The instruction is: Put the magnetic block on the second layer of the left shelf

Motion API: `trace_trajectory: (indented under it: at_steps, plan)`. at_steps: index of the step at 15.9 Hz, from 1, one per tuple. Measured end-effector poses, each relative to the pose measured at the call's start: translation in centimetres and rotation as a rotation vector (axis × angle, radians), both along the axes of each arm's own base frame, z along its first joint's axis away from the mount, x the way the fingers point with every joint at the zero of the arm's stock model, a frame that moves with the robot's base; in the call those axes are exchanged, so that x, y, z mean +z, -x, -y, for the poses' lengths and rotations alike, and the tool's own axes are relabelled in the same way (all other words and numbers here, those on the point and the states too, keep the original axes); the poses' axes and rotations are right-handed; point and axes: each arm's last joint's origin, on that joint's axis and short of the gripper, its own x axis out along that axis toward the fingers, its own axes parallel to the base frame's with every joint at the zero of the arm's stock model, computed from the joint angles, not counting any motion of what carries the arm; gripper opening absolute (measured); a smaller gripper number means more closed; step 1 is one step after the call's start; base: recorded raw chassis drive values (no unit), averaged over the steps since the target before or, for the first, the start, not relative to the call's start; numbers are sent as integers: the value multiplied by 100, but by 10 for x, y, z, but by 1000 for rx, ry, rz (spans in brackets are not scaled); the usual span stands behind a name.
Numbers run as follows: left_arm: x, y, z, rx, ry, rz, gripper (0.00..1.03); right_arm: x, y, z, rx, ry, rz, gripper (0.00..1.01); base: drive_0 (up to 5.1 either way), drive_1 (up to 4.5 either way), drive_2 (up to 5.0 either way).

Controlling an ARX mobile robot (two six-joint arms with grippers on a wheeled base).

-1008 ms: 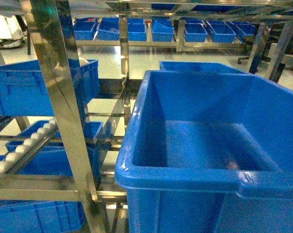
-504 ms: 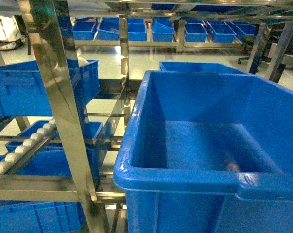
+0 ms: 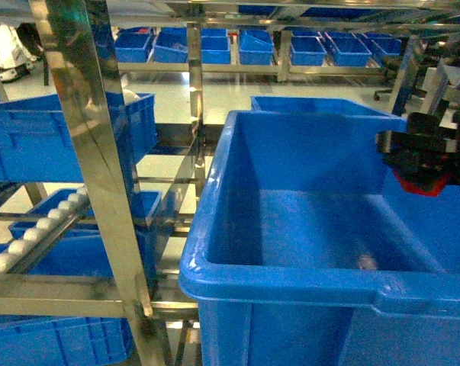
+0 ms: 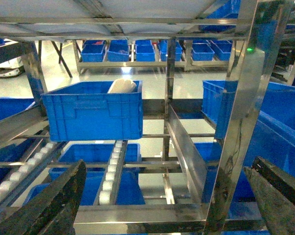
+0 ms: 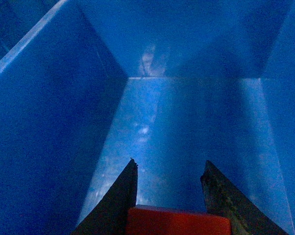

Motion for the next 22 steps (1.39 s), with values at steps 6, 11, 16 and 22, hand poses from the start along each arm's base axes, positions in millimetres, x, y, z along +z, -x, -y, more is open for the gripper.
trace_trajectory:
  at_steps: [6, 11, 16, 22]
  plan:
    - [0, 0, 0, 0, 0, 0, 98, 46, 88, -7, -85, 289, 414, 95, 0, 0, 0]
    - [0, 0, 0, 0, 0, 0, 98, 48, 189, 31, -148, 341, 418, 98, 0, 0, 0]
    - [0, 0, 0, 0, 0, 0, 98, 64, 208, 41, -201, 274, 493, 98, 0, 0, 0]
    - [0, 0, 0, 0, 0, 1, 98, 41, 219, 55, -153, 185, 558, 50, 0, 0, 0]
